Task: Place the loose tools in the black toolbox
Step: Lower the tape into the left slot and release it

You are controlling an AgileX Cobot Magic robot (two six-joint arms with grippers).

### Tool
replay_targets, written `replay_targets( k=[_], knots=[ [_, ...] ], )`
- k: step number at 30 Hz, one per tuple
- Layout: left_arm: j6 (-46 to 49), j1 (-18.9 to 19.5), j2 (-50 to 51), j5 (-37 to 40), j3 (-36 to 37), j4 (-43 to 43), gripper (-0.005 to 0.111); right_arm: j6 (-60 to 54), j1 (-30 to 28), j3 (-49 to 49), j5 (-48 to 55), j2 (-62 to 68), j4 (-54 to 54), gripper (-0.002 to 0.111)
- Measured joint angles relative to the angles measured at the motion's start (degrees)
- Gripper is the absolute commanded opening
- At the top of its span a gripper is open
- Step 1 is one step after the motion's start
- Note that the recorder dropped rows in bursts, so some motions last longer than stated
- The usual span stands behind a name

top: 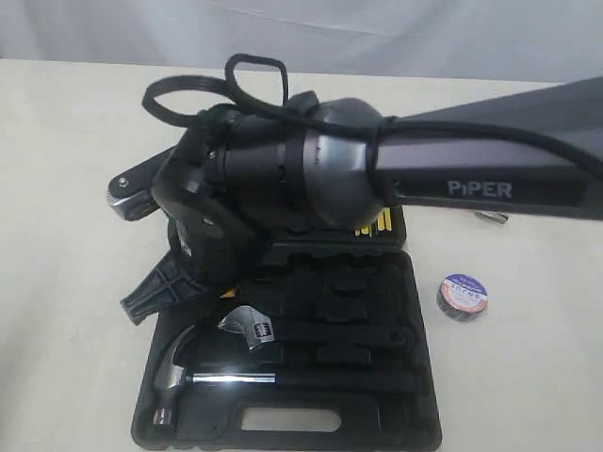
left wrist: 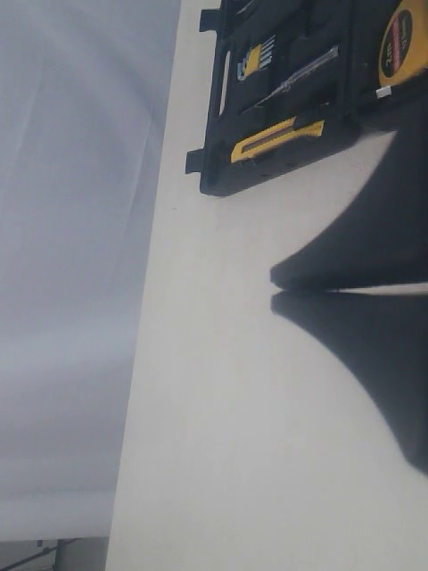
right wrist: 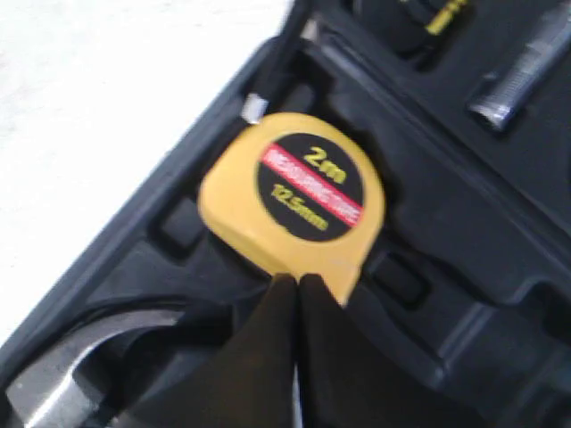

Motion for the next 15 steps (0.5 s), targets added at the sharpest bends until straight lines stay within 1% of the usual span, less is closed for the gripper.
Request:
replay_targets(
  k=[3, 11, 15],
  knots=[
    [0.0, 0.0, 0.0, 0.0, 0.0, 0.0, 0.000, -0.9, 0.0, 2.0, -5.5, 1.5, 0.4, -0.001],
    [0.0, 0.0, 0.0, 0.0, 0.0, 0.0, 0.000, -1.2, 0.2, 2.0, -7.9, 3.9, -0.9, -0.001],
    [0.0, 0.0, 0.0, 0.0, 0.0, 0.0, 0.000, -1.2, 0.2, 2.2, -9.0, 1.4, -1.7, -0.001]
  ],
)
